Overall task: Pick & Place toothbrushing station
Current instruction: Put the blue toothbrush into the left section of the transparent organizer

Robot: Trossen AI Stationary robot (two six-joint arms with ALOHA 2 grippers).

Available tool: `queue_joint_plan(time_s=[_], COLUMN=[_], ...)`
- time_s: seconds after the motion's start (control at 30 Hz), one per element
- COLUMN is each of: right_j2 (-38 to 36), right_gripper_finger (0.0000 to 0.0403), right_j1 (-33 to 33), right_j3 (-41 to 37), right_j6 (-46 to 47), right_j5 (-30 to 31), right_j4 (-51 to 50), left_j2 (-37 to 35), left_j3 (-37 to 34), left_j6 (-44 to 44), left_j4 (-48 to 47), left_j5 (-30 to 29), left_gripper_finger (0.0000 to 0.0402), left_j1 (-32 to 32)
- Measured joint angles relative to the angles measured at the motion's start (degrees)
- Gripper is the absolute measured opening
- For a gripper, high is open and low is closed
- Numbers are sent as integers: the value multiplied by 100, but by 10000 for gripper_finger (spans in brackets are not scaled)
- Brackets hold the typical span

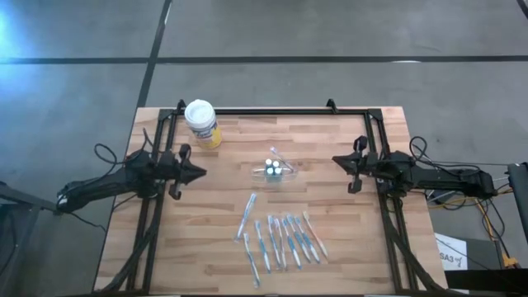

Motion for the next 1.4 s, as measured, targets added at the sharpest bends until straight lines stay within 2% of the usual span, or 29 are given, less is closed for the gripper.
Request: queue_joint_plan(time_s=[0.1, 0.27, 0.47, 0.63, 0.83, 1.03, 1.33, 1.4], right_j2=[-15, -13, -13, -13, -4, -2, -10, -11], right_gripper_finger=[8, 8, 8, 8, 8, 8, 8, 8], right_j1=[0, -2, -1, 0, 0, 0, -2, -2], right_j3=[0, 2, 2, 2, 2, 2, 2, 2], right_j6=[-67, -94, 116, 176, 101, -60, -253, -249], right_j5=[-2, -2, -2, -2, 0, 4, 11, 5], right_j4=[-79, -77, -69, -67, -124, -130, -285, -297], left_j2=[-3, 103, 876, 2040, 3810, 5629, 7657, 7941], left_j3=[-2, 224, 1360, 2630, 3932, 4780, 5678, 5862], left_j6=[-266, -858, -1014, -694, -496, -381, -1196, -1398], left_j4=[132, 596, -526, -1421, -2702, -3622, -3669, -3664], left_j5=[124, -293, -431, -725, -2011, -3029, -3170, -2910], left_gripper_finger=[35, 28, 5, 3, 2, 2, 19, 31], left_j1=[0, 0, -118, -537, -1198, -1745, -1901, -1923])
